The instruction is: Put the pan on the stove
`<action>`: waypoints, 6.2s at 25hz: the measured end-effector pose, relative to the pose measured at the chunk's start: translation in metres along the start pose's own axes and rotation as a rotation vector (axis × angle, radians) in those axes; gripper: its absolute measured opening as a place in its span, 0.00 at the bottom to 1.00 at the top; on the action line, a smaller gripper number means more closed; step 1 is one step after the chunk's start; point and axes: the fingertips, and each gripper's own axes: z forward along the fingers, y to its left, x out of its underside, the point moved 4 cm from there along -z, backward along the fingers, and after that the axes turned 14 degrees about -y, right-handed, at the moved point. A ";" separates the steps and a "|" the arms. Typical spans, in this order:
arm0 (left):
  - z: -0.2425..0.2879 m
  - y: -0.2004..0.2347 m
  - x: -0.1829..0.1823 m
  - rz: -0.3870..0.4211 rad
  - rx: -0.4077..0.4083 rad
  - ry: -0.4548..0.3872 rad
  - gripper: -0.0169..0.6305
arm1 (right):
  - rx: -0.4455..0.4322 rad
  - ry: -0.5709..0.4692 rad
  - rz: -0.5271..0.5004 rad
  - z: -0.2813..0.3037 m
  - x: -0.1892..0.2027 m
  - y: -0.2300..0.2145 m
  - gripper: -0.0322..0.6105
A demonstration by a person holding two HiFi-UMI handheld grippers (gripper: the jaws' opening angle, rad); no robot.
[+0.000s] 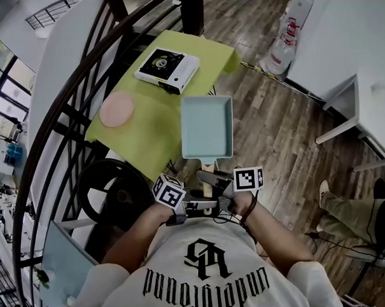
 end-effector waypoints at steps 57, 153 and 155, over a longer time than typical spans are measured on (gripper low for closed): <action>-0.071 0.231 -0.421 -0.068 -0.085 -0.240 0.21 | -0.027 0.280 0.012 0.330 -0.340 -0.120 0.27; -0.056 0.500 -0.581 -0.369 -0.373 -1.000 0.21 | -0.052 1.137 0.077 0.490 -0.444 -0.344 0.27; -0.057 0.501 -0.579 -0.373 -0.372 -1.001 0.22 | -0.045 1.136 0.086 0.491 -0.443 -0.347 0.27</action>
